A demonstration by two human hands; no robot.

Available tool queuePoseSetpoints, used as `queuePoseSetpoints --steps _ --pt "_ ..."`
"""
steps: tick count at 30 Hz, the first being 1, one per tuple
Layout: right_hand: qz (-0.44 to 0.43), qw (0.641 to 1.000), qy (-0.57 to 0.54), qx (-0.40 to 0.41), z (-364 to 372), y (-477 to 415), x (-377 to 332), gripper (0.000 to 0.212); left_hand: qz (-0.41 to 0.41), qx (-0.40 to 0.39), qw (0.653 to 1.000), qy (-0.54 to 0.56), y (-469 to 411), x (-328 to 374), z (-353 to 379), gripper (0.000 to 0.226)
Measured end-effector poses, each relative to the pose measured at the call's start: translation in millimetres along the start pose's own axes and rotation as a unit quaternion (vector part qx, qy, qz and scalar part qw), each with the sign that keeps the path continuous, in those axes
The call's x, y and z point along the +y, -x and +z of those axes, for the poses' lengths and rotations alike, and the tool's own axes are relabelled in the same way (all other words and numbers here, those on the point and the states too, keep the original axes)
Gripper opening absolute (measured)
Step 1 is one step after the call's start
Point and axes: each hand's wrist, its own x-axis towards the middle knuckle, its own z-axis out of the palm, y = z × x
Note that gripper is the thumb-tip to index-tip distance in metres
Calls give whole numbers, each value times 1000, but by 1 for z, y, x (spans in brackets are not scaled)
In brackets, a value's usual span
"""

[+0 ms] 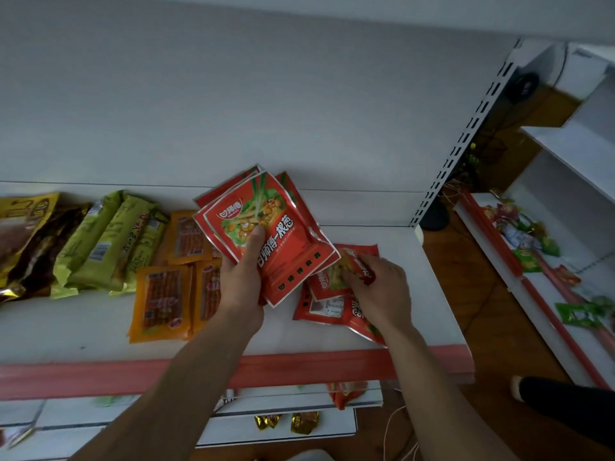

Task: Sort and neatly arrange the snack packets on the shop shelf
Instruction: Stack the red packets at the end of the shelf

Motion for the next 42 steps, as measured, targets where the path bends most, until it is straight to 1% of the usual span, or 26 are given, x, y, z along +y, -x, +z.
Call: queuePoseSetpoints --steps 3,5,6,8,9,11,12,14,17,19,22,25,26,28,29,30,32,33,34,35,36,37,38,39,40,42 --pt "46 991 -120 25 -11 -2 -4 39 1 16 1000 6 0 2 -1 56" --pt "88 972 -211 48 -19 -5 -4 30 -3 30 999 12 0 4 -2 57" --pt "102 952 -281 63 -24 -7 -4 20 -3 34 999 15 1 5 -3 56" --pt "136 897 -410 91 -39 -8 -10 6 9 42 999 18 1 6 -3 55" --pt "153 875 -449 101 -47 -9 -15 3 19 46 999 17 1 6 -3 55" --pt "166 855 -479 109 -58 -10 -27 11 43 54 998 11 2 6 0 56" --pt "152 858 -477 113 -58 -10 -35 13 54 53 997 4 3 5 2 57" --pt "88 895 -420 123 -51 -2 -57 14 72 41 996 -15 5 -2 11 60" --pt "-28 967 -240 76 -27 11 -82 21 127 5 989 -78 12 -16 27 53" --pt "-87 984 -148 55 -16 10 -84 24 174 -15 978 -116 15 -20 32 46" --pt "-126 983 -130 35 -20 4 -77 28 198 -51 970 -135 17 -15 28 34" --pt "-138 982 -124 15 -26 -2 -67 36 166 -82 973 -139 16 -11 23 31" --pt "-127 984 -124 17 -28 -4 -65 44 153 -89 974 -139 16 -10 22 28" --pt "-81 988 -132 13 -30 -6 -64 72 133 -105 975 -145 17 -9 21 19" --pt "-57 988 -139 17 -29 -6 -64 82 126 -113 974 -151 18 -8 22 16" --pt "-39 988 -149 30 -26 -6 -64 82 121 -119 973 -159 19 -8 23 13" --pt "-13 981 -179 72 -19 -3 -69 66 118 -127 971 -166 22 -9 27 13" --pt "2 977 -199 82 -14 -2 -72 60 117 -133 970 -168 23 -10 29 20" --pt "17 971 -226 80 -10 -1 -77 59 112 -142 969 -170 23 -11 30 35" --pt "32 965 -251 72 -7 1 -80 63 103 -149 968 -171 23 -12 31 55" --pt "37 962 -263 66 -6 2 -83 73 96 -160 967 -171 23 -12 32 72" --pt "34 963 -260 65 -5 1 -85 86 95 -173 965 -171 22 -11 32 82" --pt "30 967 -246 65 -5 -1 -87 96 97 -186 963 -169 22 -11 32 85" --pt "22 970 -231 66 -6 -2 -90 99 99 -197 961 -167 22 -11 33 83" --pt "9 972 -226 64 -6 -3 -92 95 100 -207 959 -166 22 -10 33 81" --pt "-21 967 -248 49 -6 -3 -95 74 104 -220 957 -160 20 -9 32 73"
